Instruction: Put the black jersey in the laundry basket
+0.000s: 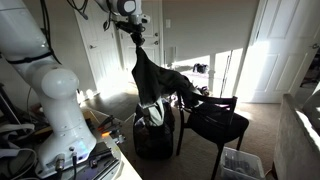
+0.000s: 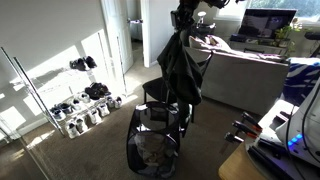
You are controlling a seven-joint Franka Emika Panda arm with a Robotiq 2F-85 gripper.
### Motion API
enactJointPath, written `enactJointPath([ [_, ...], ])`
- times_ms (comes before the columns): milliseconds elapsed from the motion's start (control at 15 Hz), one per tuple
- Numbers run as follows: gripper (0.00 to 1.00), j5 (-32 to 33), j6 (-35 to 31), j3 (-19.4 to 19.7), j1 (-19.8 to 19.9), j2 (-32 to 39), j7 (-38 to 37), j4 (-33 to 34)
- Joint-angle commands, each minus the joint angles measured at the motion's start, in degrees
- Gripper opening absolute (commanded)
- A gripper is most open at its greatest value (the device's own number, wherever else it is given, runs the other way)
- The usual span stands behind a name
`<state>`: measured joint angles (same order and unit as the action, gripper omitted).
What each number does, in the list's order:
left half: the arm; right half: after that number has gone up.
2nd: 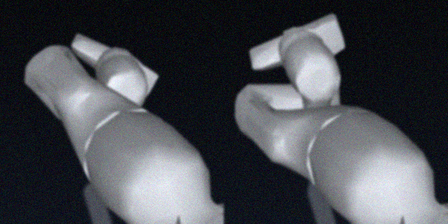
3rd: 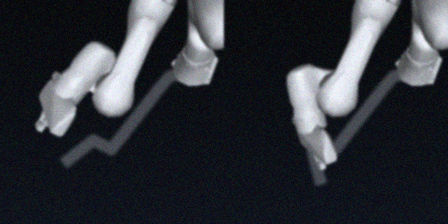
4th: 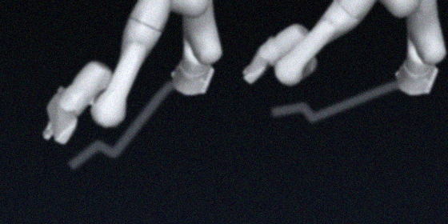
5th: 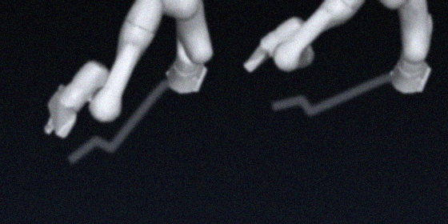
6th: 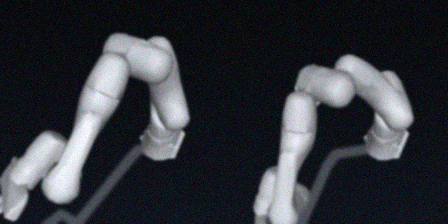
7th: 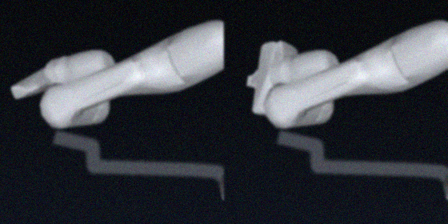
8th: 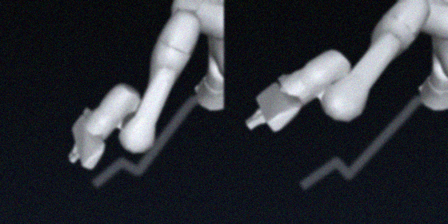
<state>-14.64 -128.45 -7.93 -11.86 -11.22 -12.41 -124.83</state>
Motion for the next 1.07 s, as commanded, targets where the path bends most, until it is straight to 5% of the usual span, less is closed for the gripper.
enactJointPath([
  [0,0.05,0.02,-0.40,-1.23,0.29,-0.55,1.29,0.52],
  [600,0.04,10.29,2.10,-12.74,-7.13,7.24,3.48,18.10],
  [1000,0.04,7.66,-0.58,-12.64,-8.53,8.26,16.68,19.63],
])
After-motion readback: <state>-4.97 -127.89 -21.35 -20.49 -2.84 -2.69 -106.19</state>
